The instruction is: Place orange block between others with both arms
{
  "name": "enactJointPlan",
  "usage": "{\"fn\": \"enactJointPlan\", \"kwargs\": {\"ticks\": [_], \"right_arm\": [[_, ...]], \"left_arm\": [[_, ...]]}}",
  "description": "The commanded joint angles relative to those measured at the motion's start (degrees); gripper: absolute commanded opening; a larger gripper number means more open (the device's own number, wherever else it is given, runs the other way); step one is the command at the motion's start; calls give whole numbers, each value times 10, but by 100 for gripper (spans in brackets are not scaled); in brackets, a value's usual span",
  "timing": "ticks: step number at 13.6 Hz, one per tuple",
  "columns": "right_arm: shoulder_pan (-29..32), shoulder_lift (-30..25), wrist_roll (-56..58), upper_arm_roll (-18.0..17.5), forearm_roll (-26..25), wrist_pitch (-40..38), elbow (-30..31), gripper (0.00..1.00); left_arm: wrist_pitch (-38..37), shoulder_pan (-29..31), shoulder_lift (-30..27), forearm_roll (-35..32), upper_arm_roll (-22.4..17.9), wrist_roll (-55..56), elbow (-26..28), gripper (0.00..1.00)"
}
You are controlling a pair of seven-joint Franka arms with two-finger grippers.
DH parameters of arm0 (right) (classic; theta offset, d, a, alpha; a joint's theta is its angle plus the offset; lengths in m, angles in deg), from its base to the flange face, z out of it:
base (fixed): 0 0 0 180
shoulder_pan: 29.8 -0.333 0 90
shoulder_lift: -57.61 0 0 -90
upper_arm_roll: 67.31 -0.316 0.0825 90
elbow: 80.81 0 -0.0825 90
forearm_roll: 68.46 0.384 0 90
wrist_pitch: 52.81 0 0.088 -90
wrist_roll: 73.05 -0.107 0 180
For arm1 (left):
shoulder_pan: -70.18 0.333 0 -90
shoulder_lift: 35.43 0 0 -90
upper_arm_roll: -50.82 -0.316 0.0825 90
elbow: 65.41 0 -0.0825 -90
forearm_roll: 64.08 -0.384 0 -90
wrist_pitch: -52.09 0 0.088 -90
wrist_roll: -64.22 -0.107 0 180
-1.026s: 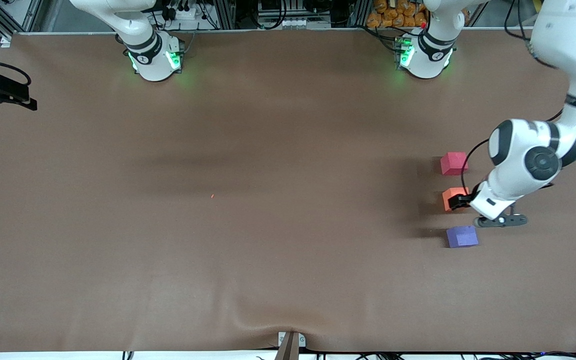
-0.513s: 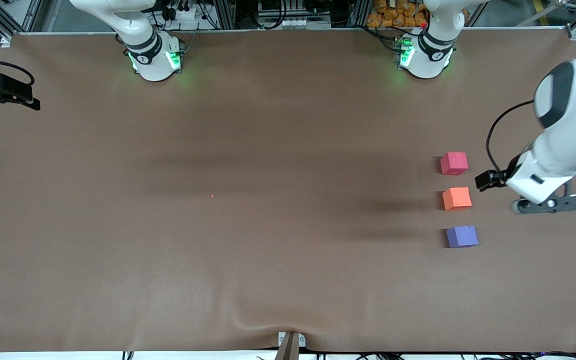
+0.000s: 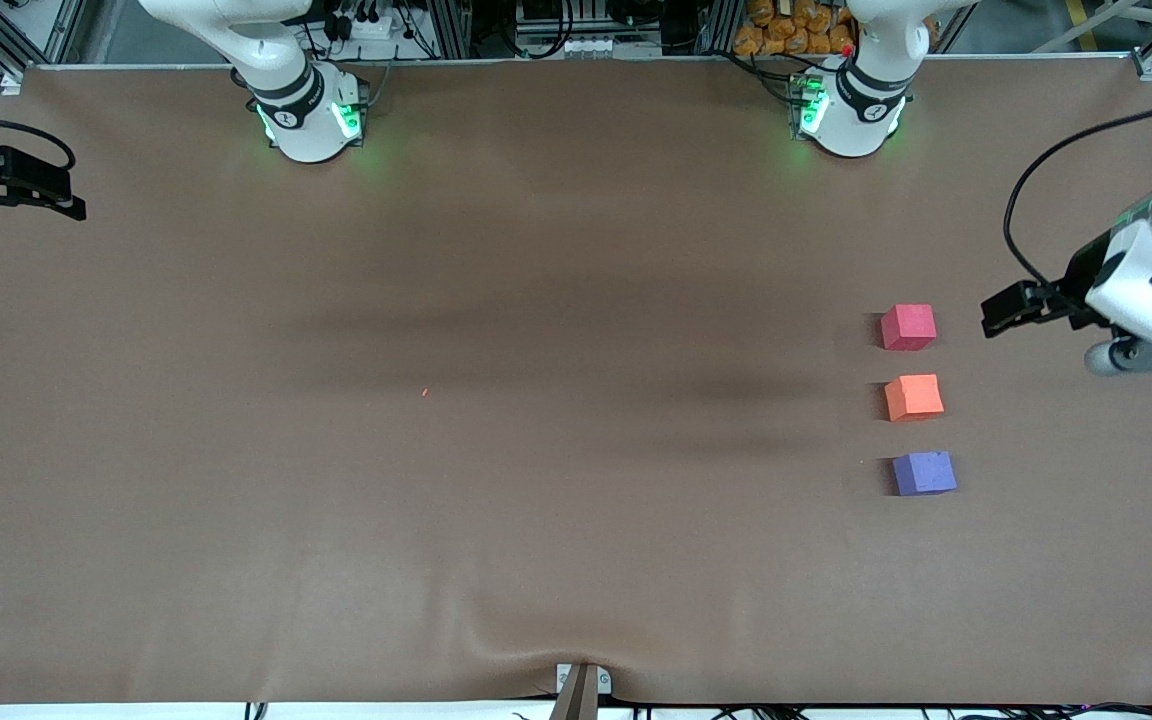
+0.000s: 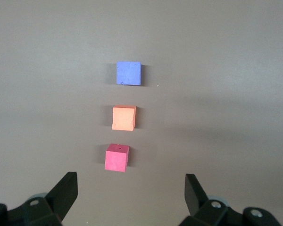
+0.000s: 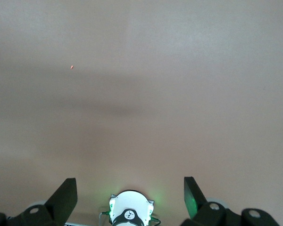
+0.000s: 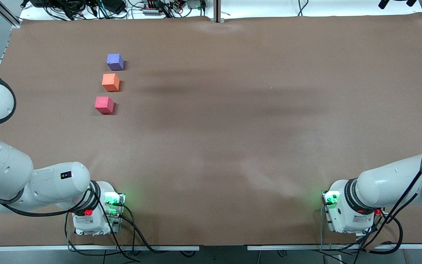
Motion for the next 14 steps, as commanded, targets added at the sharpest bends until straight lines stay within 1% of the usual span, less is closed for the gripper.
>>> {"fn": "enactJointPlan", "kwargs": {"ticks": [1, 12, 14], "right_arm": [[-5, -7, -5, 3, 7, 2, 6, 100], [-5, -7, -5, 3, 7, 2, 6, 100], [-5, -7, -5, 3, 7, 2, 6, 100]], "left_arm": [[-6, 21, -17, 46, 2, -6, 9, 100], [-12, 22, -22, 43, -3, -7, 3, 100], [-12, 27, -22, 43, -2, -8, -6, 100]]}}
